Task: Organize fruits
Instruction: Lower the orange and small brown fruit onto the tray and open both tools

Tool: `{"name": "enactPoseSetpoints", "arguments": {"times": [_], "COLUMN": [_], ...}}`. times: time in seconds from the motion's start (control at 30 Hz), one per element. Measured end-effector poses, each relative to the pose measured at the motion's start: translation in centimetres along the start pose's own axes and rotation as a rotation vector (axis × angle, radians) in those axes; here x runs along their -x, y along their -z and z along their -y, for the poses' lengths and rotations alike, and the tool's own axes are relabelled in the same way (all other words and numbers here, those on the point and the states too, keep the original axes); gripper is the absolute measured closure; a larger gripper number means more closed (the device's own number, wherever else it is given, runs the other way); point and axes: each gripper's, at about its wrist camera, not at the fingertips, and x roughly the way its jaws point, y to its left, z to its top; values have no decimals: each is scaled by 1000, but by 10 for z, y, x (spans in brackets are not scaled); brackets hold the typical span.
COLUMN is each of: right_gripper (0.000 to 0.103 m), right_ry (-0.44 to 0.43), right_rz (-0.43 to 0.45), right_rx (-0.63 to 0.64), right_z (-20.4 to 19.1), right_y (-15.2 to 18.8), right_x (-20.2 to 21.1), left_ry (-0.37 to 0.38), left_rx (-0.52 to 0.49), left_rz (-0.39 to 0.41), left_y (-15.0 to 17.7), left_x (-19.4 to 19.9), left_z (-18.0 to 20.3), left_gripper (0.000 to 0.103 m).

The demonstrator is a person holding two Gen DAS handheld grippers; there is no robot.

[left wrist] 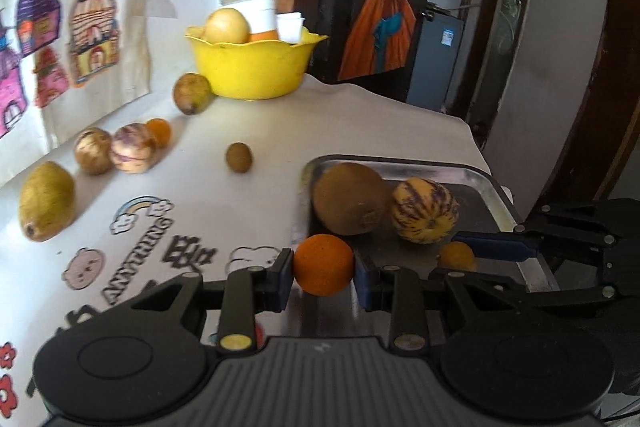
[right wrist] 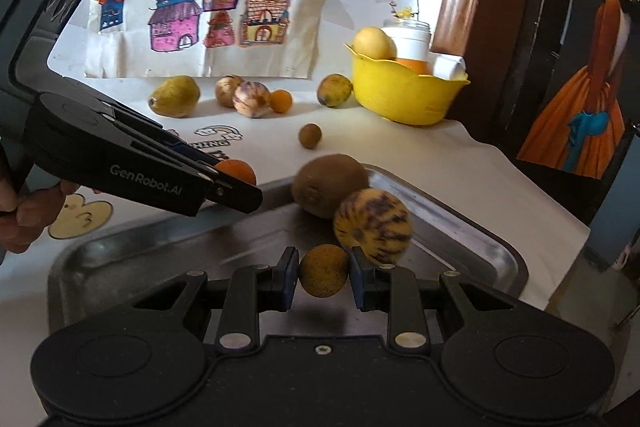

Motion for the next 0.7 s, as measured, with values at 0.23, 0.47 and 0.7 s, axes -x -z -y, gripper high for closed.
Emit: {"name": "enactPoseSetpoints", "arguments": {"times": [0.23, 0.47, 0.7], "right_gripper": [74, 74, 74], "right_ry": [11, 10, 11], "right_rz": [1, 5, 10], "right_rx": [-13, -28, -25], "right_z": [11, 14, 14], "right_y": [8, 11, 12], "right_x": [-2, -4, -3], "left_ry": [7, 12, 15], "left_rx": [-24, -27, -22], "left_rz": [-15, -22, -33], "left_y": [-3, -3, -4], "left_x": [-15, -23, -25], "left_z": [10, 13, 14], "left_gripper": [69, 69, 68]}}
